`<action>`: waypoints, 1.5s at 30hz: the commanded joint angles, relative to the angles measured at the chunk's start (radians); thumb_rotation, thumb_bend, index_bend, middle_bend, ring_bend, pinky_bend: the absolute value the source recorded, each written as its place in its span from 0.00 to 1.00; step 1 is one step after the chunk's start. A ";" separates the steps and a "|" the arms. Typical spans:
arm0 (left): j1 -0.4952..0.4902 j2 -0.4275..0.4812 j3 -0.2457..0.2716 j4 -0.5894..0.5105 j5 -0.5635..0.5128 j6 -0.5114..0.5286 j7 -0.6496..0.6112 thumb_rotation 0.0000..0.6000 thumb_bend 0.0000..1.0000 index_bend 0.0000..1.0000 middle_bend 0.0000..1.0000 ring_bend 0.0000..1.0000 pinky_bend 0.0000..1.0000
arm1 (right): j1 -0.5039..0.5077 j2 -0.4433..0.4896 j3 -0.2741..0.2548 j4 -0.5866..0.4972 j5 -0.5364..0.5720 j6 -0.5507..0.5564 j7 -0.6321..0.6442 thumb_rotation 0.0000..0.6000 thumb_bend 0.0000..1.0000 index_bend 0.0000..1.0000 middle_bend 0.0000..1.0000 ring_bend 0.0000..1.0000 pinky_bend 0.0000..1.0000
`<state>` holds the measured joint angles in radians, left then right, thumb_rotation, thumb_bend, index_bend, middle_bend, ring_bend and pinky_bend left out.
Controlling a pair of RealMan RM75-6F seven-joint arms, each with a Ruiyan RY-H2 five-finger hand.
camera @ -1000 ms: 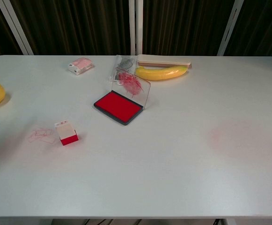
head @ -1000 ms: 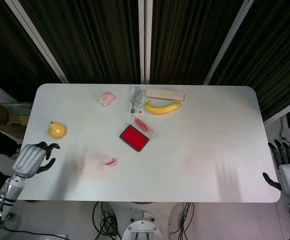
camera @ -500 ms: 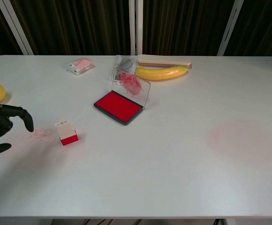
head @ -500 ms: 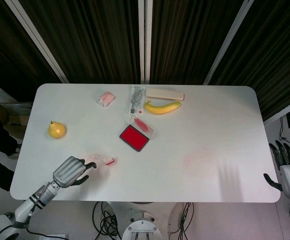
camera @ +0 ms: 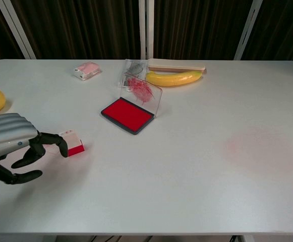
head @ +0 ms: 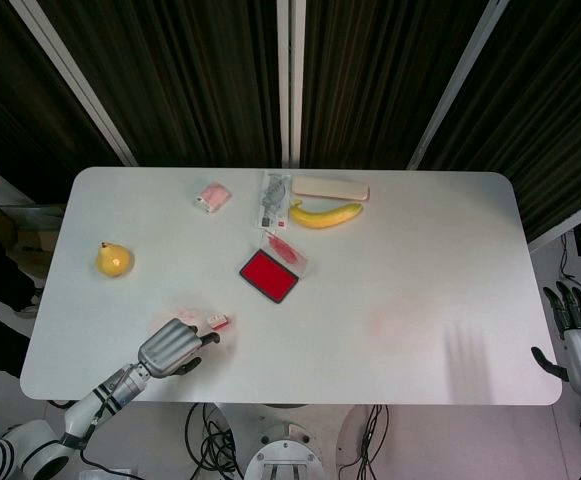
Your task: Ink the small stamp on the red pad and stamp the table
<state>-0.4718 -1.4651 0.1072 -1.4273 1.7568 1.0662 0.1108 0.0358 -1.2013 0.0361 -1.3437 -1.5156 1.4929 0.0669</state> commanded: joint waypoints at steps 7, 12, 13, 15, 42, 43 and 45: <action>0.006 -0.034 -0.006 0.025 -0.069 -0.022 0.052 1.00 0.37 0.30 0.84 0.66 0.80 | 0.005 -0.007 -0.001 0.007 0.001 -0.013 -0.001 1.00 0.13 0.00 0.00 0.00 0.00; 0.006 -0.035 -0.006 0.028 -0.094 -0.031 0.059 1.00 0.37 0.29 0.84 0.66 0.80 | 0.005 -0.007 -0.002 0.007 0.000 -0.014 -0.003 1.00 0.13 0.00 0.00 0.00 0.00; 0.007 -0.036 -0.006 0.028 -0.099 -0.033 0.059 1.00 0.37 0.29 0.85 0.66 0.80 | 0.005 -0.007 -0.002 0.006 0.000 -0.013 -0.003 1.00 0.13 0.00 0.00 0.00 0.00; 0.008 -0.038 -0.005 0.030 -0.101 -0.027 0.060 1.00 0.37 0.29 0.85 0.66 0.80 | 0.005 -0.006 -0.002 0.005 0.001 -0.014 -0.003 1.00 0.13 0.00 0.00 0.00 0.00; -0.013 -0.044 0.005 0.060 -0.106 -0.013 -0.013 1.00 0.37 0.26 0.85 0.66 0.80 | 0.005 -0.002 -0.001 -0.005 0.006 -0.019 -0.017 1.00 0.14 0.00 0.00 0.00 0.00; -0.013 -0.044 0.004 0.060 -0.110 -0.014 -0.012 1.00 0.37 0.26 0.85 0.66 0.80 | 0.006 -0.002 -0.001 -0.005 0.006 -0.020 -0.017 1.00 0.14 0.00 0.00 0.00 0.00; -0.013 -0.044 0.004 0.061 -0.112 -0.012 -0.011 1.00 0.37 0.26 0.85 0.66 0.80 | 0.006 -0.002 -0.002 -0.006 0.005 -0.020 -0.018 1.00 0.14 0.00 0.00 0.00 0.00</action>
<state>-0.4844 -1.5094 0.1109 -1.3664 1.6451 1.0537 0.1000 0.0422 -1.2037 0.0346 -1.3494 -1.5105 1.4727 0.0488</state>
